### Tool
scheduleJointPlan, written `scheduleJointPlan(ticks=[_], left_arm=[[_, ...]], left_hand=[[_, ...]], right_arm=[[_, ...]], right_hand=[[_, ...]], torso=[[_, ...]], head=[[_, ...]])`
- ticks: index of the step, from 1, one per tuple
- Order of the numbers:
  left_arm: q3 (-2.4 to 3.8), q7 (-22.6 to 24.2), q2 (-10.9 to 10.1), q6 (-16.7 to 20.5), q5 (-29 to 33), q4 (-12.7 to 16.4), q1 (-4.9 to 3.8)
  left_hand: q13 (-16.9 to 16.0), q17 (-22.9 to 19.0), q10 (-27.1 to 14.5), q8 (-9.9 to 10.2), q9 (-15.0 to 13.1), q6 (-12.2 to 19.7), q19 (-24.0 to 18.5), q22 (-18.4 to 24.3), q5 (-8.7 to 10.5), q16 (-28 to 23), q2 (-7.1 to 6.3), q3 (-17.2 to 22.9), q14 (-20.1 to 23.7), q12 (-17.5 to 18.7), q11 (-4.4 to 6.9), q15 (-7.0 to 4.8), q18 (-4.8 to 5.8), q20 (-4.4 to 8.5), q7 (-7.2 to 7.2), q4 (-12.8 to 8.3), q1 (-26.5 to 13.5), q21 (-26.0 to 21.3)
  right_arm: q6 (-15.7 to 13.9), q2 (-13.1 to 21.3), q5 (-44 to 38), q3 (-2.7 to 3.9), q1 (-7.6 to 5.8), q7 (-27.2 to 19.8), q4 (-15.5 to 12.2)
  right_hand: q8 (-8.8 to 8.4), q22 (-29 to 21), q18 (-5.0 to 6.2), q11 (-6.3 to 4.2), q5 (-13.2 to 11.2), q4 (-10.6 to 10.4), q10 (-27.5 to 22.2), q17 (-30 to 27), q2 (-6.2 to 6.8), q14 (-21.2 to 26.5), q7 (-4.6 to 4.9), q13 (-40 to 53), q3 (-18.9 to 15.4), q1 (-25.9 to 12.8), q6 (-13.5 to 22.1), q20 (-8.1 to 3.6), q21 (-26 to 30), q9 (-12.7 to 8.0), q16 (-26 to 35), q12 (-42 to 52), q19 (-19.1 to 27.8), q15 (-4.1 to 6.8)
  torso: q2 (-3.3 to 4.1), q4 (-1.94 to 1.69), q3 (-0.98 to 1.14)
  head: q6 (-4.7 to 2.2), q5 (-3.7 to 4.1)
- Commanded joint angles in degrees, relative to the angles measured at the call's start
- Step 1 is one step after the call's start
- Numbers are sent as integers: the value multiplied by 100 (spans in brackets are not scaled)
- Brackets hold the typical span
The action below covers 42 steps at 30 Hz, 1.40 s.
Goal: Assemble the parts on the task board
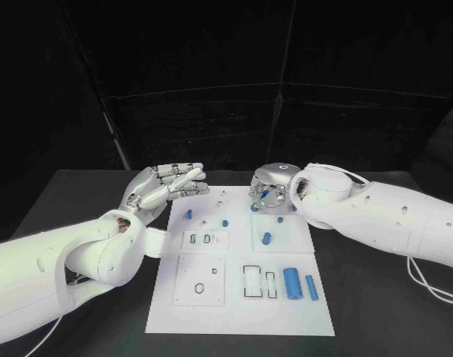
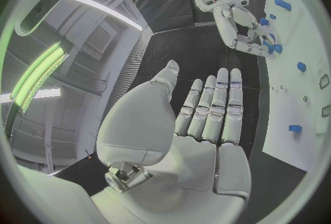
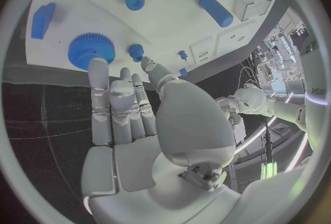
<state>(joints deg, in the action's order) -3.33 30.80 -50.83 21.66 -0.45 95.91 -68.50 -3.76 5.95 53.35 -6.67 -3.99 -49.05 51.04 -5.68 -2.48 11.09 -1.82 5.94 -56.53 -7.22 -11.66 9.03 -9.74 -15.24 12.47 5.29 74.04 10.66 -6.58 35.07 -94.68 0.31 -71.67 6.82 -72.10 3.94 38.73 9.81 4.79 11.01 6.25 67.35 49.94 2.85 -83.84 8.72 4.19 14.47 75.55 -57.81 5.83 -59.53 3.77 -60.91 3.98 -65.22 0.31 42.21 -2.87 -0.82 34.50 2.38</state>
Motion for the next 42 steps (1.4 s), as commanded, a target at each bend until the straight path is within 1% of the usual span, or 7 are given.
scheduleJointPlan(ticks=[1,10,15,16,17,20,42], left_arm=[[6,41,-3,-96,-45,21,-11],[6,37,-13,-85,-44,-14,-31],[6,34,-17,-81,-44,-18,-41],[6,33,-16,-82,-44,-18,-42],[6,31,-15,-82,-44,-19,-43],[6,27,-14,-82,-44,-25,-45],[5,-28,-12,-103,-44,-50,-70]], left_hand=[[4,-6,28,11,6,-39,25,7,-19,-33,-36,43,-29,21,-9,5,-66,1,240,-3,0,8],[4,-5,34,12,7,-43,36,8,-19,-32,-31,47,-37,22,-8,3,-66,3,239,-4,-3,9],[4,-5,38,12,7,-46,43,9,-19,-31,-30,47,-43,22,-7,1,-66,4,238,-3,-7,10],[4,-5,38,12,7,-46,43,9,-19,-31,-30,47,-43,22,-7,1,-66,4,238,-3,-7,10],[4,-5,38,12,7,-46,43,9,-19,-31,-30,47,-43,22,-7,1,-66,4,238,-3,-7,10],[4,-5,38,12,7,-46,43,9,-19,-31,-30,47,-43,22,-7,1,-66,4,238,-3,-7,10],[5,-4,41,16,8,-50,60,11,-19,-29,-17,49,-55,28,-7,-1,-66,7,240,6,-25,9]], right_arm=[[161,-28,-82,4,-14,21,26],[330,-77,-88,2,-13,40,80],[374,-98,-90,1,-13,48,101],[380,-101,-90,1,-12,49,105],[386,-104,-90,1,-12,50,107],[403,-114,-91,0,-12,50,117],[308,-169,-91,-6,-9,-10,212]], right_hand=[[-17,116,-80,6,23,-13,34,103,52,-142,-3,6,73,17,46,0,-97,6,-99,-8,-75,-13],[10,409,-120,25,24,-57,50,366,76,-159,37,2,211,41,-43,10,-343,16,-363,-18,-146,-29],[9,577,-139,47,21,-101,69,1030,120,-236,72,-3,327,47,-109,35,-499,15,-901,-19,-161,-55],[0,618,-143,63,22,-122,77,3164,143,-508,78,-7,391,55,-124,58,-549,12,-2342,-19,-147,-112],[-32,660,-178,69,29,-147,111,4006,171,-616,53,-7,496,85,-105,121,-607,0,-2909,-3,-113,-182],[-8,735,-143,110,10,-225,98,4006,259,-616,108,-17,624,67,-172,172,-704,11,-2909,-21,-66,-193],[9,898,-162,94,-23,-245,153,4006,235,-616,90,-14,872,183,-256,180,-852,19,-2909,-15,-93,-197]], torso=[[29,-13,2],[57,-16,7],[62,-17,14],[60,-19,13],[58,-21,12],[53,-23,9],[61,-28,3]], head=[[14,-6],[16,-6],[54,-20],[54,-19],[56,-18],[72,-11],[75,4]])
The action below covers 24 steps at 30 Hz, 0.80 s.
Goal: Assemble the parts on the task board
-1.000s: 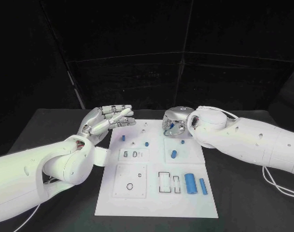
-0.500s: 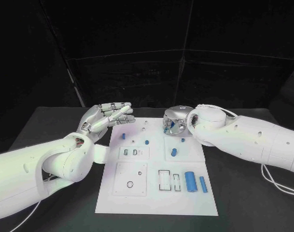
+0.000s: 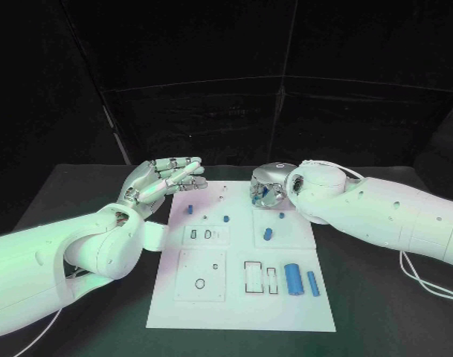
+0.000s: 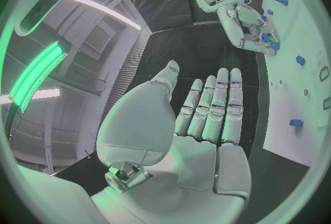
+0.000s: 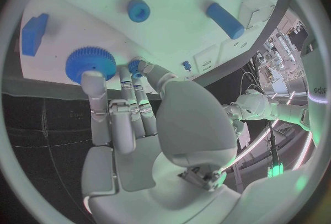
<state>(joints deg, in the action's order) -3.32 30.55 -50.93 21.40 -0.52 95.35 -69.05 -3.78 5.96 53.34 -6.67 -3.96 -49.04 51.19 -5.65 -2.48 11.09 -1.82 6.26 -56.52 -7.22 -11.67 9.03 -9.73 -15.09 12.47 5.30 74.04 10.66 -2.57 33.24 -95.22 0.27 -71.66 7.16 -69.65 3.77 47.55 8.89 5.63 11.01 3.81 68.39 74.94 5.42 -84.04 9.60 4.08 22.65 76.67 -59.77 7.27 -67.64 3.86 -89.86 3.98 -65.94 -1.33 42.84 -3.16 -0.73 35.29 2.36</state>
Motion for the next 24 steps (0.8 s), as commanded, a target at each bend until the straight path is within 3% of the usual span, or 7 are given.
scheduleJointPlan(ticks=[1,7,8,10,11,17,24], left_arm=[[5,-4,-3,-79,-36,7,-18],[5,-6,-22,-78,-34,-1,-35],[5,-5,-24,-78,-34,-2,-38],[5,-5,-28,-78,-34,-4,-44],[5,-4,-30,-79,-34,-5,-46],[4,-3,-35,-80,-33,-14,-53],[4,-7,-33,-87,-33,-31,-56]], left_hand=[[6,-5,41,16,5,-50,45,8,-19,-29,-17,17,-56,29,-6,-1,-67,-8,240,5,-26,9],[7,-5,41,18,6,-50,50,9,-19,-29,-11,18,-59,32,-7,-1,-67,-7,241,8,-32,8],[7,-5,41,18,6,-50,50,9,-19,-29,-11,18,-59,32,-7,-1,-67,-7,241,8,-32,8],[7,-5,41,18,6,-50,50,9,-19,-29,-11,18,-59,32,-7,-1,-67,-7,241,8,-32,8],[7,-5,41,18,6,-50,50,9,-19,-29,-11,18,-59,32,-7,-1,-67,-7,241,8,-32,8],[7,-5,41,18,6,-50,50,9,-19,-29,-11,18,-59,32,-7,-1,-67,-7,241,8,-32,8],[7,-5,41,21,7,-51,56,10,-19,-30,-5,18,-62,35,-7,-1,-66,-6,241,12,-40,7]], right_arm=[[-208,29,-38,-2,-9,-58,-64],[-825,129,-38,-2,-7,-92,-260],[-886,138,-38,-1,-7,-89,-282],[-1008,151,-38,0,-7,-83,-324],[-1063,150,-38,0,-7,-81,-338],[-1319,47,-38,4,-8,-53,-293],[-1577,-221,-39,8,-9,-59,-8]], right_hand=[[38,31,-71,3,-26,-4,76,1506,-27,-596,-3,2,71,76,-86,34,-54,14,-14,-4,-26,-29],[79,187,-96,-29,36,-20,203,1506,-28,-596,-23,20,144,77,-205,16,-161,30,-14,28,-103,-3],[68,212,-125,-64,41,-43,224,988,-31,-403,-31,17,185,61,-214,-23,-188,25,303,18,-110,-1],[53,239,-101,-96,37,-62,245,-640,37,104,-47,3,280,43,-262,-100,-232,20,1433,-18,-102,99],[39,250,-96,-106,31,-79,253,-953,67,93,-58,-2,321,26,-271,-105,-248,16,1712,-28,-95,124],[25,275,-107,-95,22,-110,261,-1150,86,-15,-67,-3,378,11,-283,-116,-276,14,1850,-25,-92,137],[24,286,-109,-94,24,-113,257,-1160,77,-27,-63,-4,393,17,-285,-117,-284,14,1855,-26,-97,138]], torso=[[-3,-2,-6],[0,-1,-5],[3,-4,-7],[5,-8,-7],[6,-11,-5],[16,-21,2],[21,-20,2]], head=[[-10,14],[-30,6],[-34,9],[-45,11],[-49,6],[-62,-19],[-59,-48]])
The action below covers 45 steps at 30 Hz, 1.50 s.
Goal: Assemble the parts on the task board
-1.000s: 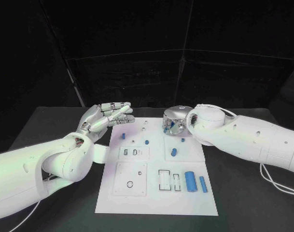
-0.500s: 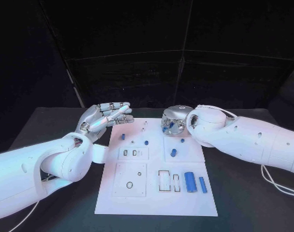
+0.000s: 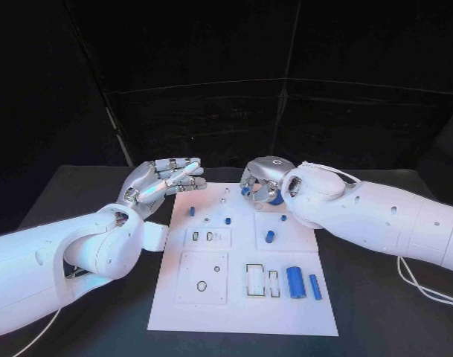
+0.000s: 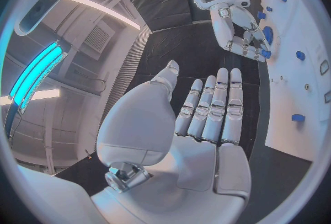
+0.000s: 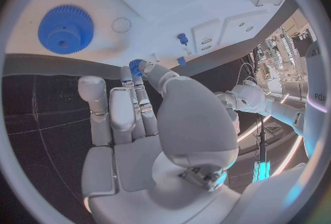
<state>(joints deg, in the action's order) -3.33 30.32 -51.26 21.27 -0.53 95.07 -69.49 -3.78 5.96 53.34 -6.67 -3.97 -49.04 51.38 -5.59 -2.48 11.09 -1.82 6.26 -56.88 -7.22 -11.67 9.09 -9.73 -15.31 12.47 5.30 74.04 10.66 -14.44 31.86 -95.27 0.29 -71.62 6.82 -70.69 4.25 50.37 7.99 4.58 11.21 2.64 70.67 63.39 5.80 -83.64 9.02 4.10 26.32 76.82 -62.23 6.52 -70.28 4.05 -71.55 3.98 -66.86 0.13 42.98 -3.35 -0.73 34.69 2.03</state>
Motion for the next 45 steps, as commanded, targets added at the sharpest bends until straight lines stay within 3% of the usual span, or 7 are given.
scheduleJointPlan(ticks=[1,9,14,20,45], left_arm=[[5,15,-5,-73,-32,1,-14],[5,10,-11,-79,-32,8,-48],[5,7,-2,-80,-32,4,-67],[5,7,33,-93,-32,-8,-90],[5,-16,85,-131,-32,-58,-119]], left_hand=[[8,-5,41,21,7,-51,36,5,-19,-30,-5,18,-27,35,-7,-8,-67,16,242,12,-40,7],[8,-5,41,22,8,-51,38,6,-19,-30,-3,18,-27,37,-8,-8,-66,16,242,12,-42,6],[8,-5,41,22,8,-51,38,6,-19,-30,-3,18,-27,37,-8,-8,-66,16,242,12,-42,6],[8,-5,41,22,8,-51,38,6,-19,-30,-3,18,-27,37,-8,-8,-66,16,242,12,-42,6],[9,-6,39,27,9,-50,44,9,-19,-33,2,19,-28,43,-9,-7,-65,17,242,13,-48,2]], right_arm=[[-411,-121,-35,6,-14,-29,138],[-549,-409,-35,9,-15,-82,415],[-471,-587,-35,10,-16,-112,607],[-309,-800,-35,9,-16,-119,902],[75,-1128,-34,7,-16,-61,1294]], right_hand=[[-25,5,-19,11,4,4,30,-4,39,-67,-5,-6,26,2,-39,-42,-20,-5,24,-26,-5,-8],[-30,18,-22,18,-6,-7,21,-13,51,-85,2,-7,31,-13,-34,-41,-31,-7,26,-28,-10,-11],[-32,28,-24,20,-29,-17,18,-20,59,-95,4,-7,31,-26,-32,-40,-39,-8,28,-28,-14,-13],[-33,29,-25,20,-41,-21,17,-28,60,-98,4,-7,31,-31,-31,-39,-41,-8,33,-28,-14,-14],[-42,32,-25,30,-99,-57,-13,-82,80,-112,12,-11,27,-75,-10,-33,-47,-11,63,-33,-4,-20]], torso=[[8,-2,1],[56,-24,-5],[74,-33,-13],[73,-42,-5],[74,-28,-9]], head=[[7,-21],[-27,-2],[-37,16],[-21,36],[37,-29]])
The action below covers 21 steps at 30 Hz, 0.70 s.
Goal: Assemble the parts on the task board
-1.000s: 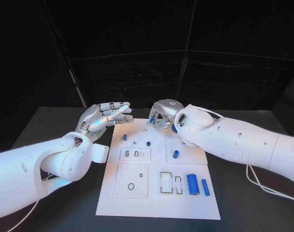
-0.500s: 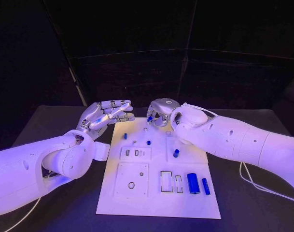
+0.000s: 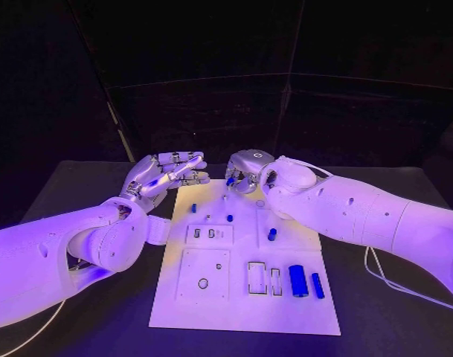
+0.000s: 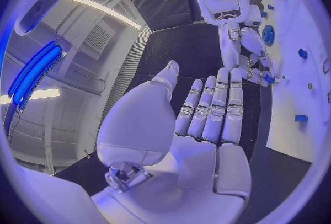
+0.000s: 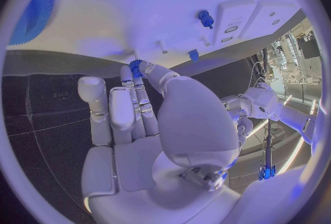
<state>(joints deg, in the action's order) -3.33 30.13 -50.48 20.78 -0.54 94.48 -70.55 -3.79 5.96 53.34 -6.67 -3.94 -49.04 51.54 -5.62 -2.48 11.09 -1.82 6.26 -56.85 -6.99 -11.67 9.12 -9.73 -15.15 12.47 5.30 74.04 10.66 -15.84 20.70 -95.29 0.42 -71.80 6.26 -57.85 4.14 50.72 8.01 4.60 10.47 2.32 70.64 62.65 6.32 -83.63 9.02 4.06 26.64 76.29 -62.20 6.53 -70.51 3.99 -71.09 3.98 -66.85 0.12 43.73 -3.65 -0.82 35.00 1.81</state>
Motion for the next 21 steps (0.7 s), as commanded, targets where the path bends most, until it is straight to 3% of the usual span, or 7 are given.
scheduleJointPlan(ticks=[1,18,21], left_arm=[[5,-3,6,-81,-31,0,-14],[5,-30,23,-87,-31,-23,-21],[5,-33,28,-91,-31,-25,-21]], left_hand=[[10,-7,38,28,6,-50,30,12,-19,-34,4,20,-31,21,-9,-9,-65,1,242,13,-48,1],[11,-10,32,34,8,-46,30,16,-19,-42,11,23,-24,30,-11,-6,-62,1,243,9,-48,-6],[11,-10,32,34,8,-46,30,16,-19,-42,11,23,-23,30,-11,-6,-62,1,243,9,-48,-6]], right_arm=[[235,-17,-28,-6,2,-14,16],[291,-93,-4,-7,3,-42,131],[274,-109,19,-7,3,-54,161]], right_hand=[[-32,-8,-27,28,-28,-27,-12,-21,31,-111,12,-7,-7,-27,-12,-33,-22,-5,26,-34,-1,-20],[-53,-53,-18,49,-43,-77,-105,-146,63,-101,26,-17,-15,-79,73,-20,1,-17,108,-46,47,-35],[-71,-325,26,120,-77,-115,-409,-378,132,-48,105,-46,-34,-127,331,17,152,-40,278,-58,238,-100]], torso=[[-1,5,1],[9,1,-1],[6,6,-4]], head=[[8,-11],[16,-23],[15,-27]])
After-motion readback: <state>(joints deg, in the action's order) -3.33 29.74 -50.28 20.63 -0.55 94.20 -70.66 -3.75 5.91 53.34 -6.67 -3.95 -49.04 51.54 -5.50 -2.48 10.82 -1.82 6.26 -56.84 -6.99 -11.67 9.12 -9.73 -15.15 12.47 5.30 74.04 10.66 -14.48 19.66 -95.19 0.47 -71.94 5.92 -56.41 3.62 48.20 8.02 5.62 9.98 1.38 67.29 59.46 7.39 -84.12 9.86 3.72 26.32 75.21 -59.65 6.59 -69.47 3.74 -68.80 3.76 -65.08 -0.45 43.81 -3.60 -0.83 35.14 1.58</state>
